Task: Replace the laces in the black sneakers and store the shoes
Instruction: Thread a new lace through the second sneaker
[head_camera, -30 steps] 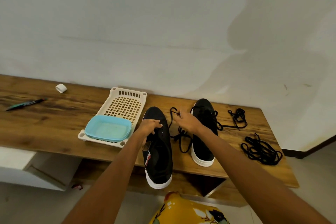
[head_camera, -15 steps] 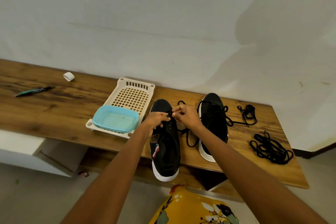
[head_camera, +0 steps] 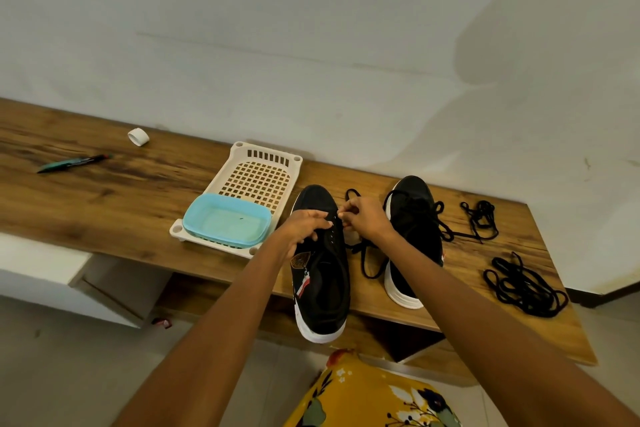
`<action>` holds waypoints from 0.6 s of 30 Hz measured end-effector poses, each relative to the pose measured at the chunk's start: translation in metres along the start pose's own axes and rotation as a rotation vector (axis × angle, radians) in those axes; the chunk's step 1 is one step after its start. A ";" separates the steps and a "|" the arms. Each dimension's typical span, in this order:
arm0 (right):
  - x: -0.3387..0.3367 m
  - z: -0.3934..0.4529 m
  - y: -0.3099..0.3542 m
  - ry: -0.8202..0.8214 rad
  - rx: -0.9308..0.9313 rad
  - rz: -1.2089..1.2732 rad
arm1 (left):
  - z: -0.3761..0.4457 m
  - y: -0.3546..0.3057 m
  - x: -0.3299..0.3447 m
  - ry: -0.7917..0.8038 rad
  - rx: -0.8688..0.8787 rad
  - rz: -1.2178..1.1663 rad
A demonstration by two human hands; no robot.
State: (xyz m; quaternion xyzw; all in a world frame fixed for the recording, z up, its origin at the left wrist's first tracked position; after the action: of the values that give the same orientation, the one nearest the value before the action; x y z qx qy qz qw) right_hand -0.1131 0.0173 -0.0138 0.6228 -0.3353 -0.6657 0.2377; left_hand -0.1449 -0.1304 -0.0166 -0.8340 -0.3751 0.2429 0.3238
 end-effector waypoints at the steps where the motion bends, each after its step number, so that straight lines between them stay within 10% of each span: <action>1: -0.001 0.000 0.000 0.014 -0.009 0.007 | 0.000 0.000 0.000 0.006 0.000 -0.004; 18: -0.016 0.004 0.002 0.189 -0.057 0.130 | 0.017 -0.011 -0.003 0.013 0.179 0.323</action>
State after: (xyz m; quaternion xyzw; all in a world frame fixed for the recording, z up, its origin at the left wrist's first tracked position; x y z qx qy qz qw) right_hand -0.1156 0.0284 -0.0019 0.6526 -0.3320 -0.5965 0.3287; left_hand -0.1633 -0.1209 -0.0194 -0.8527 -0.2110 0.3190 0.3559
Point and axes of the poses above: each hand's wrist, its own z-axis towards the middle knuckle, its own x-axis out of the palm, y = z × x, the point moved 2 cm from there along z, towards the middle knuckle, and after that the axes turned 13 degrees about -x, right-handed, at the moved point
